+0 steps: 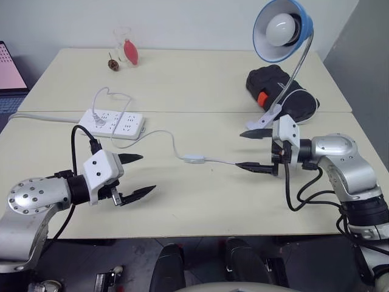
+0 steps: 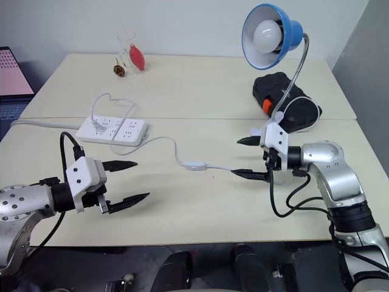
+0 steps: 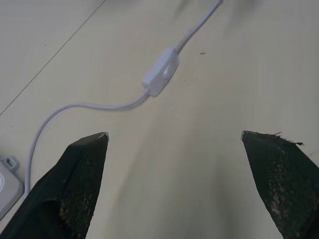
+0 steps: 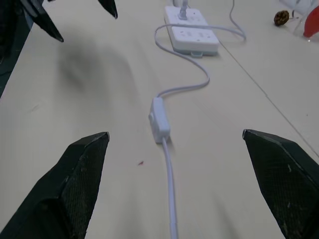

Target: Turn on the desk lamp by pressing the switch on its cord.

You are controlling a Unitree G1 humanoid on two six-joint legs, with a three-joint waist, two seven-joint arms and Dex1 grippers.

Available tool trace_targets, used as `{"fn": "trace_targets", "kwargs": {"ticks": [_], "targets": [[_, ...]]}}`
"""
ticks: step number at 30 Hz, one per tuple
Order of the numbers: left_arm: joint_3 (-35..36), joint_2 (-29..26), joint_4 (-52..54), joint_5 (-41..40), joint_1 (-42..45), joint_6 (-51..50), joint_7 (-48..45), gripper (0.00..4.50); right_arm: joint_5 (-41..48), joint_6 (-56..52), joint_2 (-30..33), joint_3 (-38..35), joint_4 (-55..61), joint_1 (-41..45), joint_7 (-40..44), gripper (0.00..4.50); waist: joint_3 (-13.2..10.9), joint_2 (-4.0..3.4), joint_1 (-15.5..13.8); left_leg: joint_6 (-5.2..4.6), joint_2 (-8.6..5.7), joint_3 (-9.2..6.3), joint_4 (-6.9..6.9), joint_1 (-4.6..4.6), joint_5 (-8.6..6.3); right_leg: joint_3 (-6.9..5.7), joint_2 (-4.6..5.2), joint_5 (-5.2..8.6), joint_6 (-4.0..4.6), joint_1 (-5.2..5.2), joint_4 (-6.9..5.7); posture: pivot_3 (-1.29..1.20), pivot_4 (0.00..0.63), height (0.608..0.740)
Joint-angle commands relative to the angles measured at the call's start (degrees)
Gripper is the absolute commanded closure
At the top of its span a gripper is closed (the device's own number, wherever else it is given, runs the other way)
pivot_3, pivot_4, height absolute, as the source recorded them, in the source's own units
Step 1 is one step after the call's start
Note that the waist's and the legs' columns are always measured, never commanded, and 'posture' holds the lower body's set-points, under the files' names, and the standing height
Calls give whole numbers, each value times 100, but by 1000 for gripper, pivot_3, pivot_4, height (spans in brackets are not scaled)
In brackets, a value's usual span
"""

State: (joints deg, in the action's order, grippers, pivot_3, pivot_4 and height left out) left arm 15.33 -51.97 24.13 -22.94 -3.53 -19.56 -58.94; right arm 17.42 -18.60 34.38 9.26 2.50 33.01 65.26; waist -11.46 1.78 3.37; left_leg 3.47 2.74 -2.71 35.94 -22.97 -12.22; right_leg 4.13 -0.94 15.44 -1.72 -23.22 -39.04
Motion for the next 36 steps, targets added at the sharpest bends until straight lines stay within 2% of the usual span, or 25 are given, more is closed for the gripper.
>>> {"fn": "trace_targets", "kwargs": {"ticks": [1, 11, 18, 26, 30, 31, 36], "targets": [[42, -71, 100, -178, 84, 13, -129, 54, -532, -48, -236, 457, -436, 477, -236, 0, 0, 0, -3, 0, 0, 0, 0, -1, 0, 0, 0, 0, 0, 0, -1, 0, 150, 740], [-57, -236, 275, -48, -189, 194, -438, 54, -1285, 229, -1147, 1232, -2123, 1411, -263, 0, -1, -2, -5, 0, -1, 1, -8, -6, 0, -1, 1, 5, 9, -7, 1, 0, 150, 740], [-70, -235, 288, 89, -312, 325, -406, 54, -1501, 485, -1535, 1339, -2900, 1670, -188, 0, -2, -3, -6, 0, -1, 1, -7, -6, 0, -2, 2, 4, 8, -6, 0, 0, 150, 740], [-67, -200, 257, 228, -447, 486, -378, 54, -1551, 563, -1746, 1334, -3189, 1747, -87, 0, -3, -4, -6, 0, 0, 0, -8, -6, 0, -3, 1, 4, 8, -6, -1, 0, 150, 740], [-85, -178, 222, 264, -456, 535, -360, 0, -1620, 633, -1854, 1296, -3370, 1772, -139, 681, -3, -4, -5, 0, 0, -1, -8, -5, 0, -4, 1, 4, 8, -6, -2, 0, 150, 740], [-86, -170, 213, 264, -452, 537, -360, 0, -1635, 654, -1866, 1290, -3399, 1778, -137, 1054, -3, -4, -5, 0, 0, -1, -8, -5, 0, -4, 1, 4, 8, -6, -2, 0, 150, 740], [-114, -142, 84, 266, -370, 584, -347, 0, -1696, 768, -1863, 1297, -3464, 1792, -81, 2332, -3, -5, -6, 0, 0, -1, -7, -5, 0, -3, 1, 4, 8, -6, -2, 0, 150, 740]]}}
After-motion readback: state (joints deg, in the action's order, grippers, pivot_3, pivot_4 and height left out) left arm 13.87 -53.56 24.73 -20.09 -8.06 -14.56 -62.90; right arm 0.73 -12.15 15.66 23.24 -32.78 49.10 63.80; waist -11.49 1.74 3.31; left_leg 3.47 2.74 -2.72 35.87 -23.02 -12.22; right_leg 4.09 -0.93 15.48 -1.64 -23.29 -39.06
